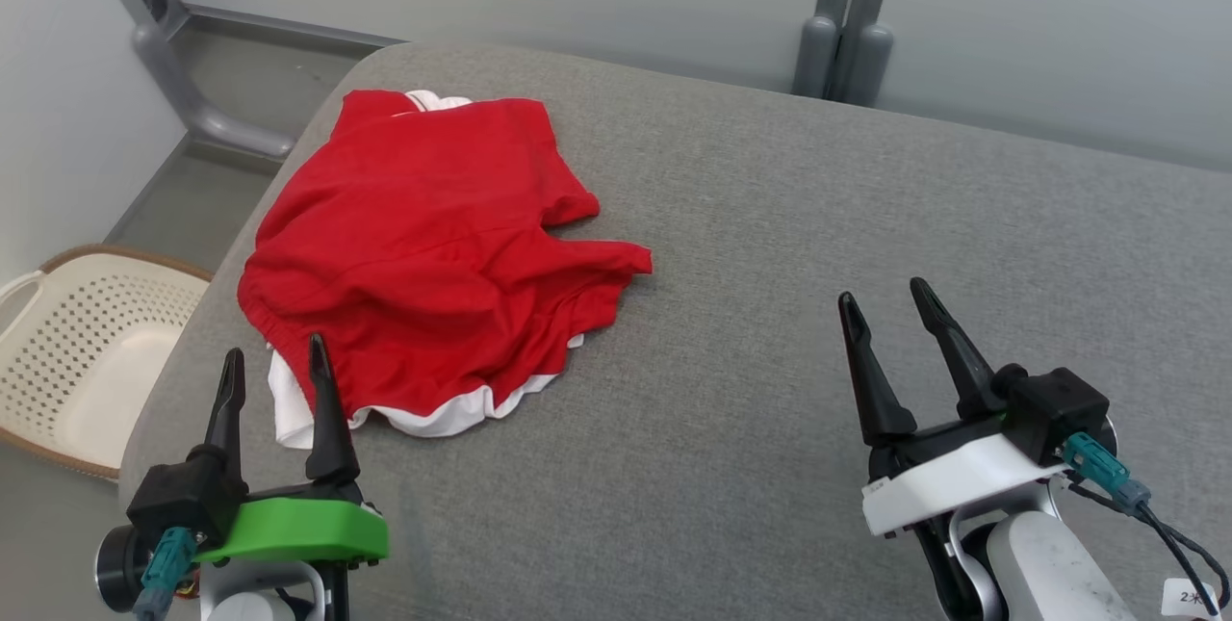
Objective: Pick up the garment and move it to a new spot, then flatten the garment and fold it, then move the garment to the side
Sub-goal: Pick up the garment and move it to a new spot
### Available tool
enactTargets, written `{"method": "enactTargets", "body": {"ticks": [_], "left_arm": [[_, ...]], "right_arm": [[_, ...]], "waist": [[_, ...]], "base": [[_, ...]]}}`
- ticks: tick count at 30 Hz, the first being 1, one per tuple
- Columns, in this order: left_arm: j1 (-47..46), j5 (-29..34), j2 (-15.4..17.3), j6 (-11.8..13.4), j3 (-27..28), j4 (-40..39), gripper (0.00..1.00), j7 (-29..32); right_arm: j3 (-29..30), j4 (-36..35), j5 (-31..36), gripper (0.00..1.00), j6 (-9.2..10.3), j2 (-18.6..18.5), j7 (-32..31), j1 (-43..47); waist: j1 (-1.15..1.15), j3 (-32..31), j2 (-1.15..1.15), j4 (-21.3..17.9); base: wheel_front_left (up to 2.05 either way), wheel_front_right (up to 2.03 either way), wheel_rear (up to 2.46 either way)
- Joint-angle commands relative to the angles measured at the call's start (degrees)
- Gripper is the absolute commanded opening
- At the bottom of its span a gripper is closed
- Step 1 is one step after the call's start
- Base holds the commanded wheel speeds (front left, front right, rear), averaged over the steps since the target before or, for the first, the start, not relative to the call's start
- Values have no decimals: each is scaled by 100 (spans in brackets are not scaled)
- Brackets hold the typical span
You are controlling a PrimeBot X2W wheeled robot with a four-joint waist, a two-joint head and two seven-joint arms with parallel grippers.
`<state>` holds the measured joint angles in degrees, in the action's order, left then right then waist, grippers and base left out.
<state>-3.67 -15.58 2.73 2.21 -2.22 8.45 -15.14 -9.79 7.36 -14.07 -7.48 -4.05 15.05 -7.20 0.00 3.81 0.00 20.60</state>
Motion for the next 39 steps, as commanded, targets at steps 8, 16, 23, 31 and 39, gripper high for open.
{"method": "enactTargets", "body": {"ticks": [8,16,23,31,39], "left_arm": [[73,-139,28,4,92,-40,100,-2],[-477,-657,29,34,105,1084,100,247],[-1245,-1283,258,-76,321,1969,100,1283],[-1763,-1565,524,-107,461,3004,100,1978],[-1957,-1739,654,-286,540,3576,0,1936]], "right_arm": [[-67,-32,-44,100,-3,-78,20,-111],[-84,-105,-71,100,-3,-168,20,-292],[-207,-98,-116,100,-3,-254,20,-429],[-308,-40,-169,100,-3,-329,19,-571],[-292,-20,-194,100,-3,-287,20,-568]], "waist": [[0,182,0,370],[0,448,0,137],[0,772,0,-193],[0,928,0,-548],[0,868,0,-689]], "base": [[0,0,0],[0,0,0],[0,0,0],[0,0,0],[0,0,0]]}}
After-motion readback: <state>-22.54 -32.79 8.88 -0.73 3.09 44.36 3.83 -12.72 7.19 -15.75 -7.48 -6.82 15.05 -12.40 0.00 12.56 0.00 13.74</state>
